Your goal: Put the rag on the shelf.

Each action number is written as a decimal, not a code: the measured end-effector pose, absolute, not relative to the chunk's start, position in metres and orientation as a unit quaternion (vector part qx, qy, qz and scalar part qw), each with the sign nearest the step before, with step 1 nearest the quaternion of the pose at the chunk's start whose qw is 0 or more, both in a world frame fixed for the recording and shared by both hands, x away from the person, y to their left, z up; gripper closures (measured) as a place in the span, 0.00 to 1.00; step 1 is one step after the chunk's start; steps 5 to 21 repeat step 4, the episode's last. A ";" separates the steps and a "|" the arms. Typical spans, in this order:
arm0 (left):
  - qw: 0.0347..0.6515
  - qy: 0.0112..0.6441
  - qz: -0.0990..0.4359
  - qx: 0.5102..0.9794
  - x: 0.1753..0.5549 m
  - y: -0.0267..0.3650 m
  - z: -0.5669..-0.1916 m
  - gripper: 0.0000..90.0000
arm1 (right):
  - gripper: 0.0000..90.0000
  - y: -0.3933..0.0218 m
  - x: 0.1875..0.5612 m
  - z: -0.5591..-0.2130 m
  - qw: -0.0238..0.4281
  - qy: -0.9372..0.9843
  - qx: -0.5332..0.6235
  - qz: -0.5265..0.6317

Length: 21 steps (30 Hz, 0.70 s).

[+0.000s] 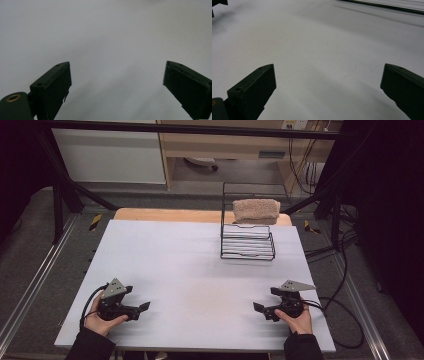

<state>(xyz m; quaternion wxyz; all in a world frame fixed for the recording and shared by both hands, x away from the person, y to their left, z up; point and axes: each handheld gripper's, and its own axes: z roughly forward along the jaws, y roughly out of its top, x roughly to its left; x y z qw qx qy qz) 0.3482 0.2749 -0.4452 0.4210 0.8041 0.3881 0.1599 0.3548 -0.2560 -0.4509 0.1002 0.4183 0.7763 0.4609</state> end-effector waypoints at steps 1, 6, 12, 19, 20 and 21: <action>0.420 0.388 0.158 0.805 0.348 0.275 -0.446 0.09 | 0.01 -0.256 0.355 -0.451 0.102 0.778 0.417 0.459; 0.419 0.387 0.155 0.807 0.348 0.273 -0.447 0.09 | 0.01 -0.255 0.355 -0.452 0.101 0.780 0.418 0.455; 0.419 0.387 0.155 0.807 0.348 0.273 -0.447 0.09 | 0.01 -0.255 0.355 -0.452 0.101 0.780 0.418 0.455; 0.419 0.387 0.155 0.807 0.348 0.273 -0.447 0.09 | 0.01 -0.255 0.355 -0.452 0.101 0.780 0.418 0.455; 0.419 0.387 0.155 0.807 0.348 0.273 -0.447 0.09 | 0.01 -0.255 0.355 -0.452 0.101 0.780 0.418 0.455; 0.419 0.387 0.155 0.807 0.348 0.273 -0.447 0.09 | 0.01 -0.255 0.355 -0.452 0.101 0.780 0.418 0.455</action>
